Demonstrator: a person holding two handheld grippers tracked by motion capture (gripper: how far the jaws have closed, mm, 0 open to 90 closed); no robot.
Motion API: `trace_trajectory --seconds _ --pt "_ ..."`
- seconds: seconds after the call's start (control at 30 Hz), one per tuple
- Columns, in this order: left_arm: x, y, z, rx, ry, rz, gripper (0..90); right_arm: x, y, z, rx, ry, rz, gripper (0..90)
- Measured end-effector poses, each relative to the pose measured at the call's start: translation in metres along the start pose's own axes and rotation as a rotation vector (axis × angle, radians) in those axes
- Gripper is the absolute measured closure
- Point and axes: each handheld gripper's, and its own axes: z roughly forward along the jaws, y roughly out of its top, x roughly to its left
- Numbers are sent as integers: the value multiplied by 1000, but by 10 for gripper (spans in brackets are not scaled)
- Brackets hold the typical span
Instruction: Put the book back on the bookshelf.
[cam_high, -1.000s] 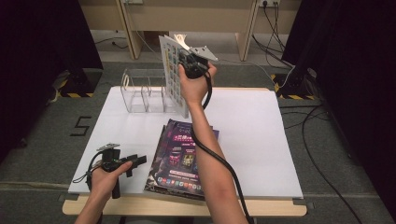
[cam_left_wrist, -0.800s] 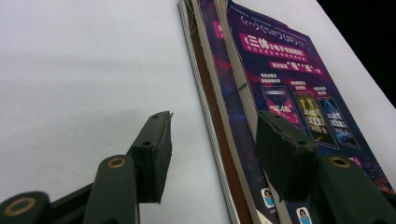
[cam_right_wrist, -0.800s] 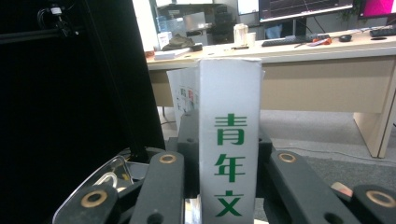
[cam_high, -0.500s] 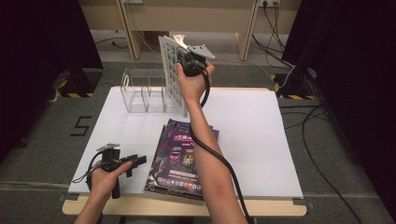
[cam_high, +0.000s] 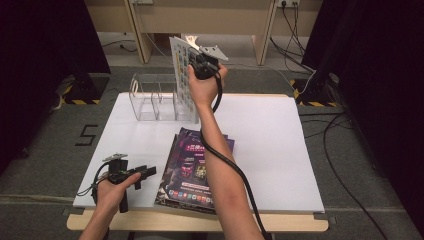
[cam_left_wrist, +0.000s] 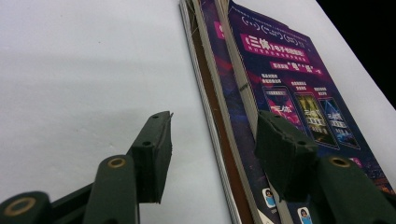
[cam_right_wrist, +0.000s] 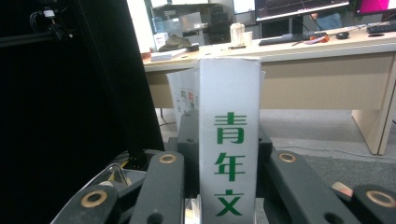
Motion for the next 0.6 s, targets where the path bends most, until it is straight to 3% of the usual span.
trace_trajectory --seconds 0.6 --pt "-1 -1 2 7 -3 4 455 2 -5 14 7 -14 5 743"
